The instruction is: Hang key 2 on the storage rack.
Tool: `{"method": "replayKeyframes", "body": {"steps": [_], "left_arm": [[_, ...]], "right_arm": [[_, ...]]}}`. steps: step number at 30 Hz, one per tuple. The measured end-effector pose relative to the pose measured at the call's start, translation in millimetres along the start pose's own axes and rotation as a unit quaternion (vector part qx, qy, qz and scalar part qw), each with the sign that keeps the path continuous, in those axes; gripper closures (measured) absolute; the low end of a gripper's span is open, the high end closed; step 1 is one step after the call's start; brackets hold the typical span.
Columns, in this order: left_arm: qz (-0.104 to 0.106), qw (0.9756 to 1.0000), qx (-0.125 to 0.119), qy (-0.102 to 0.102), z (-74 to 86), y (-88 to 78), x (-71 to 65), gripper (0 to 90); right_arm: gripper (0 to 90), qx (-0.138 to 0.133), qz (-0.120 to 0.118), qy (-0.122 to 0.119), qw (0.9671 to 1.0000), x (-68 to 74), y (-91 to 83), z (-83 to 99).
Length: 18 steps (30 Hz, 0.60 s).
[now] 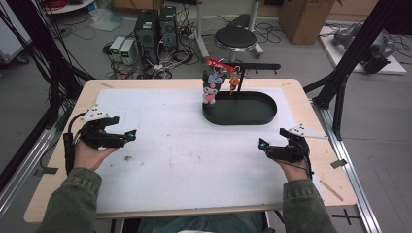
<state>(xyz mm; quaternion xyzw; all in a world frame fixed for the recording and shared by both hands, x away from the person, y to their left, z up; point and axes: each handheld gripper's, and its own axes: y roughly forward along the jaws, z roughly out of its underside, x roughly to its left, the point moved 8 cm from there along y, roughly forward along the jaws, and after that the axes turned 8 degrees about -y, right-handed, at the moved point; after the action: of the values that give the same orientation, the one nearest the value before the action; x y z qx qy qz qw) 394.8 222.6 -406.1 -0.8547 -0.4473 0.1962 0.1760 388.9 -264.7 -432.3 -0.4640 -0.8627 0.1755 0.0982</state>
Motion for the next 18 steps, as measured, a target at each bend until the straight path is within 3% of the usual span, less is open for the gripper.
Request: {"method": "replayKeyframes", "body": {"steps": [18], "left_arm": [[-0.024, 0.9993, -0.011, -0.026, 28.6, -23.3, 15.1, 12.7]], "right_arm": [[0.8, -0.001, 0.001, -0.004, 1.0, 0.1, 0.2, 0.0]]}}
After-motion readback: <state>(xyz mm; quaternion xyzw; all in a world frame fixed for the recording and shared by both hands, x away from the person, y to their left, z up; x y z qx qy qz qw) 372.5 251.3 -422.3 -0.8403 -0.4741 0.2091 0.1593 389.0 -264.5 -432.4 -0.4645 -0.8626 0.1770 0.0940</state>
